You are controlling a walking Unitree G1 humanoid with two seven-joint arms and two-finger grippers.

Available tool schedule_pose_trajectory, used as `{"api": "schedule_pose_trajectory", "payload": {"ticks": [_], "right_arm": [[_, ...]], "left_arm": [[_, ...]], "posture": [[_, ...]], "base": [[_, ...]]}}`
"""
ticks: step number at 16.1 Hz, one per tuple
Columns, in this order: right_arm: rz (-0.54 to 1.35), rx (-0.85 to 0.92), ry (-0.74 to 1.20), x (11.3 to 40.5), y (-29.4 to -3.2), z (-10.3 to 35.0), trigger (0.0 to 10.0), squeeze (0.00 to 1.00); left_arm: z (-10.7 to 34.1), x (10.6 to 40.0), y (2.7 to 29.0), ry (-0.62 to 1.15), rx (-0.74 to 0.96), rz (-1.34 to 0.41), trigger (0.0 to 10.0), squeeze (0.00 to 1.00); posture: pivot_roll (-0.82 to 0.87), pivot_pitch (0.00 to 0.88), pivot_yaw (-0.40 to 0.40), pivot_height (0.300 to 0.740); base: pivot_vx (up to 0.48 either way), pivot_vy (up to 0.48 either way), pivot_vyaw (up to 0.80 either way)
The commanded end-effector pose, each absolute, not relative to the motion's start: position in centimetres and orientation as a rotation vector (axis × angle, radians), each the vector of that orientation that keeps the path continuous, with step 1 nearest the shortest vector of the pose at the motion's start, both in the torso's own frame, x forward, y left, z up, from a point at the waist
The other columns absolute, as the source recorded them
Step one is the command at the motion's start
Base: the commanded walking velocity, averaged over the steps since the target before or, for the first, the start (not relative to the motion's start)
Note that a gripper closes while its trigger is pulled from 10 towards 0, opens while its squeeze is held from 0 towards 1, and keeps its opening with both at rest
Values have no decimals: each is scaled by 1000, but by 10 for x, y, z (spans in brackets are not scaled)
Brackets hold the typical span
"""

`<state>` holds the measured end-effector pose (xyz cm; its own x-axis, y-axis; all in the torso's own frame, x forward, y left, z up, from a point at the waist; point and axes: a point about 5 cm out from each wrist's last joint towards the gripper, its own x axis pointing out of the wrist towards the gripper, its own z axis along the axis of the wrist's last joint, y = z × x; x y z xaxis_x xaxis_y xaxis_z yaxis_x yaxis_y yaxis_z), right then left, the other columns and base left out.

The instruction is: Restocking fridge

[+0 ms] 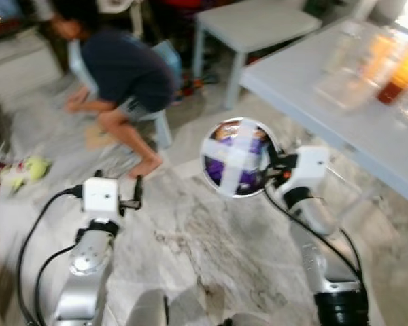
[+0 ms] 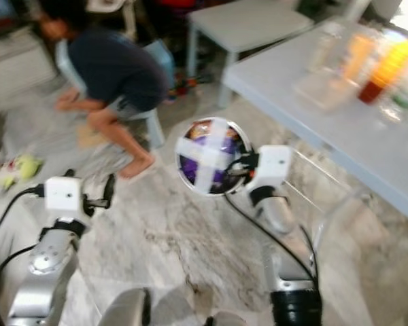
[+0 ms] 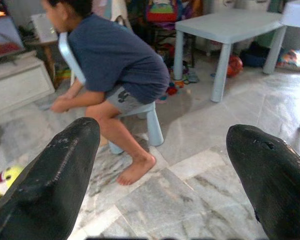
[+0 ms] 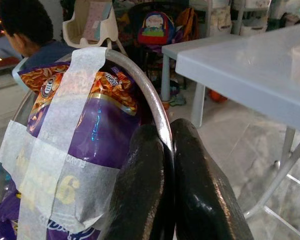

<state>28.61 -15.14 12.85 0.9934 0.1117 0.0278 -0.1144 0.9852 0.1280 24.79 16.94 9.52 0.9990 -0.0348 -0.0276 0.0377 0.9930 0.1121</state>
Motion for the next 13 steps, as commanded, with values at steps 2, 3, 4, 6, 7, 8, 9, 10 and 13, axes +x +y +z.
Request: {"api": "schedule_pose_trajectory", "payload": {"ticks": [2,3,4,6,7,8,9,10,13], "right_arm": [[156,158,-38,289,-142,133,10000,0],[159,159,-37,290,-141,133,10000,0],[166,163,-41,292,-139,134,10000,0],[176,170,-44,294,-137,136,10000,0],[176,173,-42,294,-137,135,10000,0],[174,178,-39,294,-138,134,10000,0],[157,191,-34,293,-141,133,10000,0],[143,197,-35,292,-144,133,10000,0],[71,203,-23,284,-159,127,10000,0]], "left_arm": [[95,249,175,28,131,-24,10000,0],[94,249,174,28,128,-23,10000,0],[95,249,174,25,128,-21,10000,0],[96,250,176,19,128,-9,10000,0],[96,250,177,19,129,-5,10000,0],[97,250,178,19,130,-4,10000,0],[97,248,182,21,134,10,10000,0],[97,246,185,22,133,21,10000,0],[91,233,198,56,141,52,10000,0]], "posture": [[41,86,-91,740],[45,84,-94,740],[49,87,-96,740],[53,89,-97,740],[53,90,-96,740],[50,106,-92,740],[52,97,-86,740],[52,97,-86,740],[47,95,-63,740]], "base": [[0,0,800],[0,0,800],[0,0,800],[0,0,800],[0,0,800],[0,0,800],[0,0,800],[0,0,800],[0,0,800]]}}
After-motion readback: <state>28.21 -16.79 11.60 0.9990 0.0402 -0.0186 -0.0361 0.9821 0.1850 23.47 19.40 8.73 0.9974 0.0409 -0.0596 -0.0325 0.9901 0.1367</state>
